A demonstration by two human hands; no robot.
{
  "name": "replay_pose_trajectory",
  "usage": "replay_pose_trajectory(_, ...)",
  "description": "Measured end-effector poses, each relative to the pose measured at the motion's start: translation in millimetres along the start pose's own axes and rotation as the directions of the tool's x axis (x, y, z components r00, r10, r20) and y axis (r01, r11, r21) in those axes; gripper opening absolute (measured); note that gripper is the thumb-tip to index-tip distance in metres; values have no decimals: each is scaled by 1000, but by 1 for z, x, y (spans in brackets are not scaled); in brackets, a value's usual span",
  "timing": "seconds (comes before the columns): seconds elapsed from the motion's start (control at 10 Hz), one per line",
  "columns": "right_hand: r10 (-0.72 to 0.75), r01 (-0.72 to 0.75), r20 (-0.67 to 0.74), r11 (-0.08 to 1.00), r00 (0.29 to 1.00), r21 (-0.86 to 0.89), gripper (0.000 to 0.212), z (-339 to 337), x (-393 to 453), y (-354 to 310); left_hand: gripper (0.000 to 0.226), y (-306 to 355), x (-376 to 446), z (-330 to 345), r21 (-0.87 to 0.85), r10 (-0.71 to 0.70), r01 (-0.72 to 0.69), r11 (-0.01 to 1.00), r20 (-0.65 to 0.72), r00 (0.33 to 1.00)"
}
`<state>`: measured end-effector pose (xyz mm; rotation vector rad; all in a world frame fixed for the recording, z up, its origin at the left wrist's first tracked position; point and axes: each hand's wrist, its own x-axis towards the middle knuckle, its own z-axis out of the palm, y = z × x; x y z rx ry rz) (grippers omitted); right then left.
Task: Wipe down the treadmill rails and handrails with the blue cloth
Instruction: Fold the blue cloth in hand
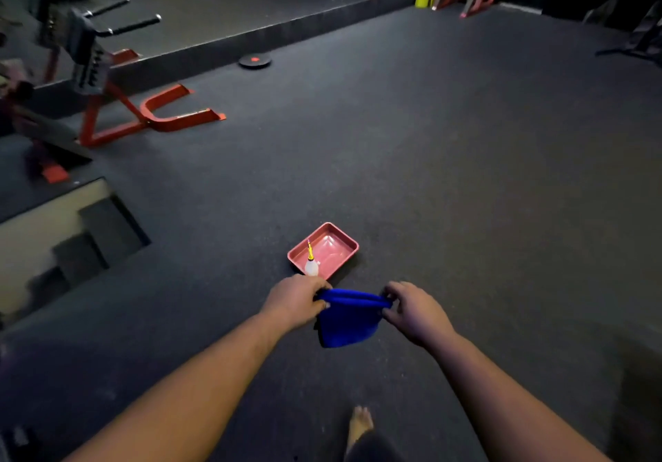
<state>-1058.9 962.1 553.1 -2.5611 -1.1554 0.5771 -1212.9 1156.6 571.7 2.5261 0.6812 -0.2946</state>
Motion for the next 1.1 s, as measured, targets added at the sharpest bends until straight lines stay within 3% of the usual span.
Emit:
replay_pose_trajectory(0.1, 27, -28, 33, 999, 999, 15, 20, 1, 83, 17, 27, -15, 80, -8, 69, -12, 9, 998, 39, 999)
replay_pose_trajectory(0.2, 74, -78, 109, 996, 991, 40, 18, 17, 222, 52, 28, -44, 217, -4, 101, -62, 54, 993, 81, 995)
replay_pose_trajectory(0.4, 115, -129, 193, 990, 974, 61, 17, 55, 428, 106, 27, -99, 415, 24, 75, -221, 212, 974, 131, 967)
replay_pose_trajectory(0.7, 71, -82, 91, 988, 993, 130, 21, 175, 703, 172, 30, -223, 665, 103, 10, -288, 288, 958, -20, 958)
replay_pose_trajectory(0.9, 80, -74, -16, 973, 997, 219, 21, 254, 783, 193, 31, -280, 731, 163, -49, -305, 301, 952, -116, 945)
replay_pose_trajectory(1.1, 166, -196, 138, 952, 976, 236, 23, 331, 771, 220, 42, -318, 730, 234, -168, -392, 402, 900, 89, 916)
